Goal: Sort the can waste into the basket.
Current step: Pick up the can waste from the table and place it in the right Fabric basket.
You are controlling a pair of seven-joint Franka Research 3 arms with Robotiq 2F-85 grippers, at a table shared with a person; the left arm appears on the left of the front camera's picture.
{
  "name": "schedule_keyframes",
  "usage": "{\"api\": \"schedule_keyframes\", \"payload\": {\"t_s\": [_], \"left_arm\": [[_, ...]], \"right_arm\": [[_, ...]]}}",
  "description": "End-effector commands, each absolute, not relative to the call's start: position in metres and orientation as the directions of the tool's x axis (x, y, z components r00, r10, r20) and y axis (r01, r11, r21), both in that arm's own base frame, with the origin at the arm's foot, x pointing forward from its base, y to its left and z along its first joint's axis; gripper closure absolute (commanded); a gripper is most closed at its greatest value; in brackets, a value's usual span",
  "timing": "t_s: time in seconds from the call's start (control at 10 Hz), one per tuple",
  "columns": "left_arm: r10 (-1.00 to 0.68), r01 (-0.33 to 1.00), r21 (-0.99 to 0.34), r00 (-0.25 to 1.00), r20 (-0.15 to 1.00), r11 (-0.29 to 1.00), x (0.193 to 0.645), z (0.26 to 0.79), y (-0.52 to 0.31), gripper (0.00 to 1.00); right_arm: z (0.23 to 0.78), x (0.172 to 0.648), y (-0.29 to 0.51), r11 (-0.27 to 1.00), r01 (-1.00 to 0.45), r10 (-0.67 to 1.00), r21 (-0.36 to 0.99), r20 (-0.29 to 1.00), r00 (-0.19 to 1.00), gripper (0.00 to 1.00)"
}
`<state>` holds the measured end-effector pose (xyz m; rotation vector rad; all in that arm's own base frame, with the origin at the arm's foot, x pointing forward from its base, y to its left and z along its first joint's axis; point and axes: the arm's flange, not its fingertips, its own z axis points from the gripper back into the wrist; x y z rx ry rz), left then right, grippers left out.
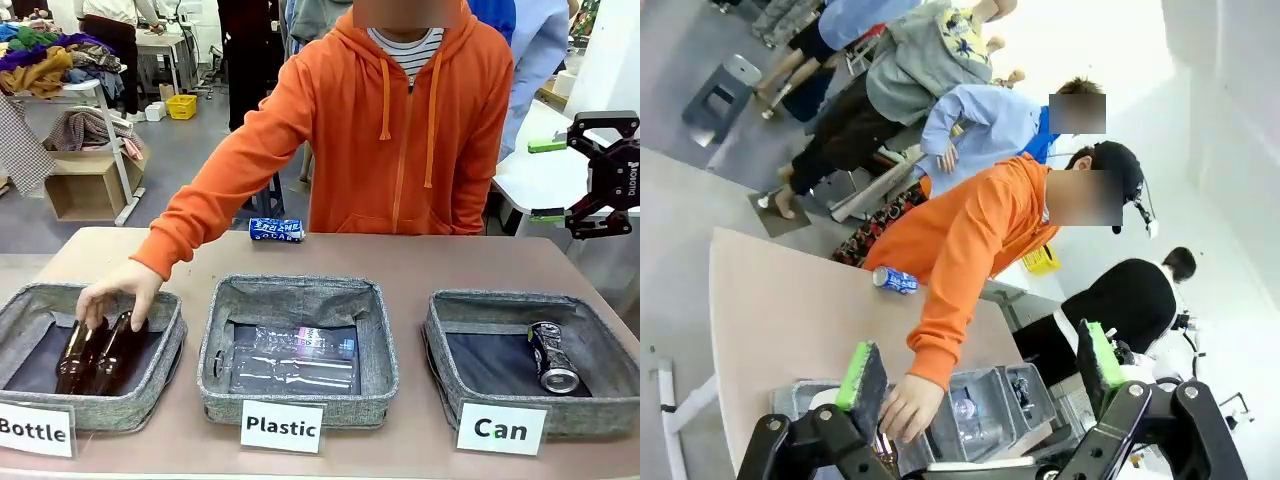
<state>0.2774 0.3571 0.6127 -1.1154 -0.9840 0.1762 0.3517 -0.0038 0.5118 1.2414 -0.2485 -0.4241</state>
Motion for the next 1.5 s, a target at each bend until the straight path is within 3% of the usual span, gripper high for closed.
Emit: {"api": "schedule_keyframes", "payload": {"t_s": [0.0, 0.4, 0.8, 1.2, 1.4], "left_arm": [[0.555, 0.354, -0.801, 0.585, 0.592, 0.482, 0.292, 0.617, 0.344, 0.0], [0.402, 0.344, -0.721, 0.649, 0.645, 0.602, 0.344, 0.655, 0.256, 0.0], [0.092, 0.427, -0.556, 0.729, 0.678, 0.713, 0.442, 0.657, 0.112, 0.0], [-0.285, 0.622, -0.259, 0.637, 0.717, 0.739, 0.496, 0.621, -0.051, 0.0], [-0.377, 0.663, -0.231, 0.639, 0.671, 0.712, 0.528, 0.585, -0.115, 0.0]], "right_arm": [[0.514, 0.352, -0.001, 0.234, 0.183, -0.439, 0.955, -0.064, 0.896, 0.0], [0.514, 0.352, -0.001, 0.234, 0.183, -0.439, 0.955, -0.064, 0.896, 0.0], [0.514, 0.352, -0.001, 0.234, 0.183, -0.439, 0.955, -0.064, 0.896, 0.0], [0.514, 0.352, -0.001, 0.234, 0.183, -0.439, 0.955, -0.064, 0.896, 0.0], [0.514, 0.352, -0.001, 0.234, 0.183, -0.439, 0.955, -0.064, 0.896, 0.0]]}}
